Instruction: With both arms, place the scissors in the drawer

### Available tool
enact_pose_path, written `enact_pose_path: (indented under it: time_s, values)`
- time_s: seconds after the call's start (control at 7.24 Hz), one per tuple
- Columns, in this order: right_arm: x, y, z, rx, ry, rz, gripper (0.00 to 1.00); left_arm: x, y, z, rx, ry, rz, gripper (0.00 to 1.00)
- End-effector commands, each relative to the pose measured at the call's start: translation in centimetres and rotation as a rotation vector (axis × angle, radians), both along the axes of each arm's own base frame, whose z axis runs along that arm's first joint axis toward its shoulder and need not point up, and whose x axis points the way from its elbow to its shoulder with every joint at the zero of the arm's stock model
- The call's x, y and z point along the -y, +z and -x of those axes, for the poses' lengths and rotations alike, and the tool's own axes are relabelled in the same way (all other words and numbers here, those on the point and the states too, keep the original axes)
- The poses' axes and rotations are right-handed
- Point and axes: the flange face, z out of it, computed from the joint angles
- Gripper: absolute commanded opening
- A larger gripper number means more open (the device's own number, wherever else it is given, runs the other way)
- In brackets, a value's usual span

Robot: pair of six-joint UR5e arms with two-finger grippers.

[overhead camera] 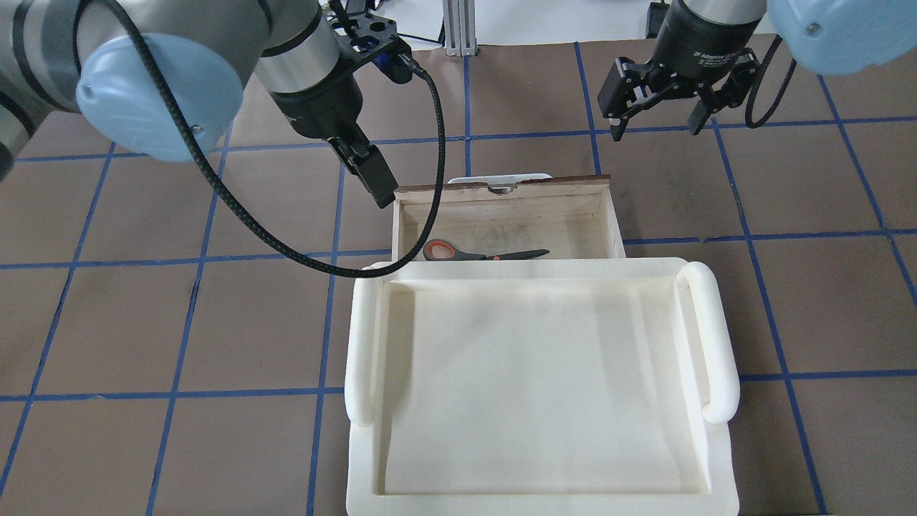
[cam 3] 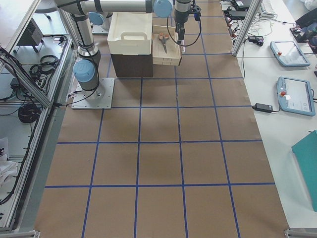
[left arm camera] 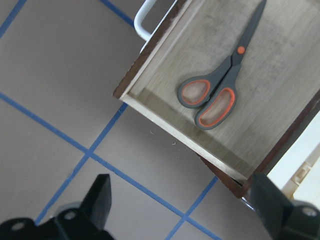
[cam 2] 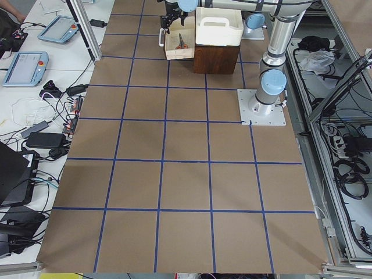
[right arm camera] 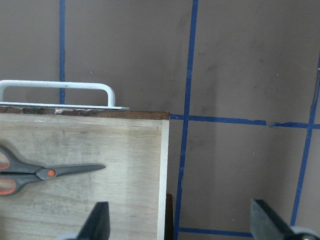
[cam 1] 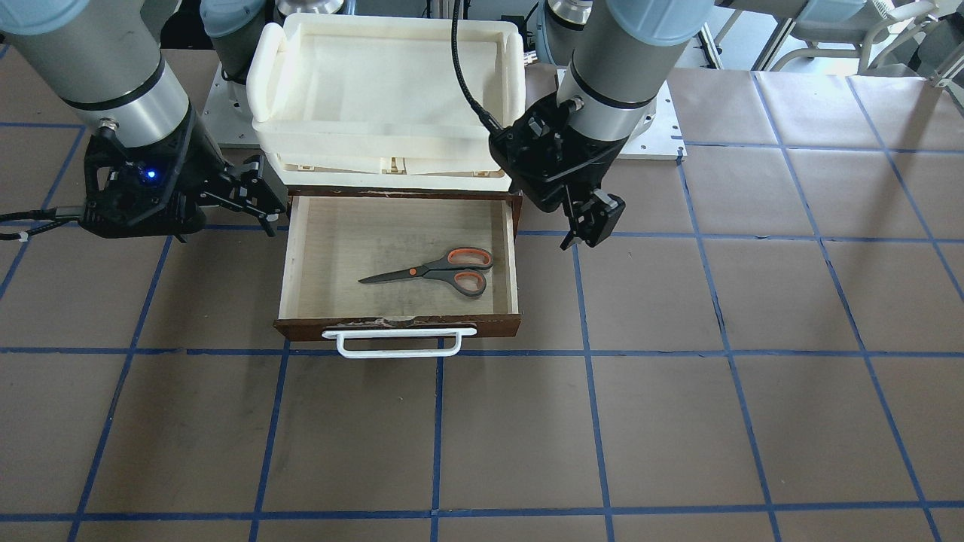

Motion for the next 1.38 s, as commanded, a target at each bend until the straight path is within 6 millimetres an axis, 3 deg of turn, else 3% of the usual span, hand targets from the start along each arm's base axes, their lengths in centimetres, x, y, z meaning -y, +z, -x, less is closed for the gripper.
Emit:
enact_pose_path:
  time_s: [0.0,0.28,0.41,0.55,0.69,0.83,1.24]
  values:
    - [0.0,0.0,0.0,0.000,0.000,0.000,1.00,-1.0,0.6,-3.3,0.157,0.254,-0.031,1.00]
    - [0.0,0.0,0.0,0.001,-0.003,0.000,1.00,-2.8,3.2,-5.2,0.175,0.486,-0.034,1.00]
    - [0.0,0.0,0.0,0.001,-0.003,0.000,1.00,-4.1,3.6,-6.4,0.197,0.505,-0.080,1.00]
    - [0.0,0.0,0.0,0.001,-0.003,0.000,1.00,-4.3,4.0,-8.3,0.187,0.552,-0.097,1.00]
    - [0.0,0.0,0.0,0.001,-0.003,-0.002,1.00,-4.5,3.7,-9.0,0.186,0.593,-0.106,1.00]
    - [0.0,-0.2,0.0,0.003,-0.003,-0.005,1.00,-5.4,4.5,-8.5,0.183,0.684,-0.095,1.00]
    - [0.0,-0.2,0.0,0.003,-0.003,-0.005,1.00,-6.0,4.0,-8.3,0.165,0.759,-0.116,1.00]
